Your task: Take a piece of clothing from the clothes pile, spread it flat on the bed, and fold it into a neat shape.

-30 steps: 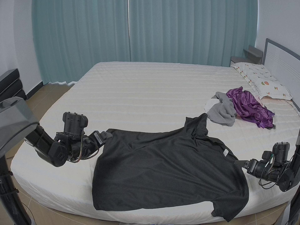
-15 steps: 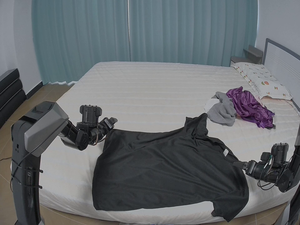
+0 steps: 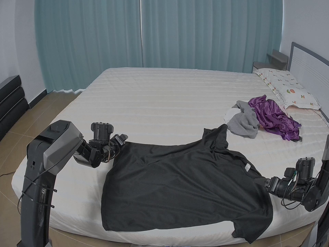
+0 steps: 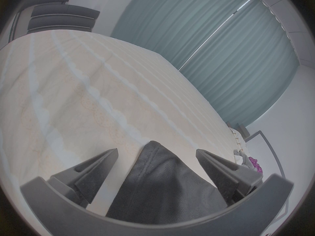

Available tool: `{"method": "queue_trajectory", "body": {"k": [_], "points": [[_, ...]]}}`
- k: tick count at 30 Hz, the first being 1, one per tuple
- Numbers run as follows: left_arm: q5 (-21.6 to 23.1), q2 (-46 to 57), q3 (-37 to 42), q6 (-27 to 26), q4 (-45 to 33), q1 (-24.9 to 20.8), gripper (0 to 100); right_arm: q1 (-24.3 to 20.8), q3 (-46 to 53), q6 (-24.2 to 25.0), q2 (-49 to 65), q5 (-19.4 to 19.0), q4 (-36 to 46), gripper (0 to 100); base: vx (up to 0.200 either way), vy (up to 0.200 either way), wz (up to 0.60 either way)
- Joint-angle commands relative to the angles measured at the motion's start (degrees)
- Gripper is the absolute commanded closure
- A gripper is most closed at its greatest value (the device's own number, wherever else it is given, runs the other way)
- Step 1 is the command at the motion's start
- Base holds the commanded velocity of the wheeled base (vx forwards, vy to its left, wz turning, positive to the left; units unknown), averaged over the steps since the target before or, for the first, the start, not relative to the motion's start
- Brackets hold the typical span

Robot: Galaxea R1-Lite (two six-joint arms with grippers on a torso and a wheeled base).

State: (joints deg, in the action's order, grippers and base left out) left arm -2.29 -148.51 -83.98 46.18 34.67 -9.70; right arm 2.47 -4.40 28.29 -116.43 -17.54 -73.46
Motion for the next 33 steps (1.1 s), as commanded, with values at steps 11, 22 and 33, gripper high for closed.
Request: {"method": "queue_trajectory", "body": {"k": [11,22,33], "points": [[-0.26,0.06,-2.77,0.23,0.22,1.0,100,-3.09,-6.06,5.19,-0.37,0.58,0.16,0,0.0,0.0,0.0],[-2.1,4.1,-4.0,-0.12,-0.13,2.58,100,-12.67,-35.68,7.21,-10.22,9.28,17.03,0,0.0,0.0,0.0],[-2.1,4.19,-3.12,0.23,-0.39,2.5,100,-20.32,-57.74,15.65,-21.56,11.3,34.17,0,0.0,0.0,0.0]]}}
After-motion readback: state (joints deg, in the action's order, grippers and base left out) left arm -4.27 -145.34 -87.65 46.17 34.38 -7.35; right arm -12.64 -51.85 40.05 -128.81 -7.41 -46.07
